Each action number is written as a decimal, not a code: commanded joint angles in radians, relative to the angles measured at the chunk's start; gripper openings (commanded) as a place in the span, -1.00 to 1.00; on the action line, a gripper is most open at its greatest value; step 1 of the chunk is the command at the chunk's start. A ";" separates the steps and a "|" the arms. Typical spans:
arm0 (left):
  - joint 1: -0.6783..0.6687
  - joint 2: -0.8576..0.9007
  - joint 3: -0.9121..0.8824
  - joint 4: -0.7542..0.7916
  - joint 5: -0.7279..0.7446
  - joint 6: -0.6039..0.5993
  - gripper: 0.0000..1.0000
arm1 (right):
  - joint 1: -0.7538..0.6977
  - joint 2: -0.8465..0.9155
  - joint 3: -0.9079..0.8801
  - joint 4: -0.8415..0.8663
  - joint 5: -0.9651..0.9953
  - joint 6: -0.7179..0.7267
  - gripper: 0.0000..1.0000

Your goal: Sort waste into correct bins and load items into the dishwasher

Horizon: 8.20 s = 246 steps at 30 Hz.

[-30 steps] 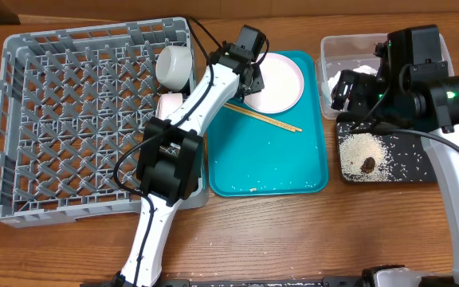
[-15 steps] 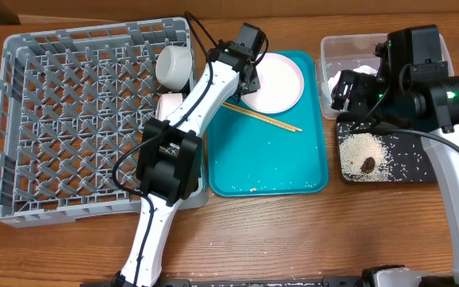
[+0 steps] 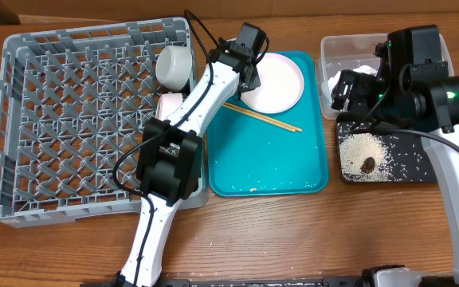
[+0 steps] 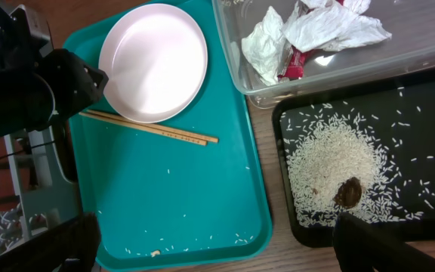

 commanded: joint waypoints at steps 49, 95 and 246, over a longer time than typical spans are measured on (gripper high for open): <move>0.237 -0.280 0.341 -0.488 -0.896 0.542 -0.92 | 0.000 -0.005 0.019 0.005 0.006 -0.005 1.00; 0.212 -0.242 0.562 -0.560 -0.206 0.566 1.00 | 0.000 -0.005 0.019 0.005 0.006 -0.005 1.00; -0.156 0.285 0.551 -0.356 0.008 -0.462 0.92 | 0.000 -0.005 0.019 0.005 0.006 -0.005 1.00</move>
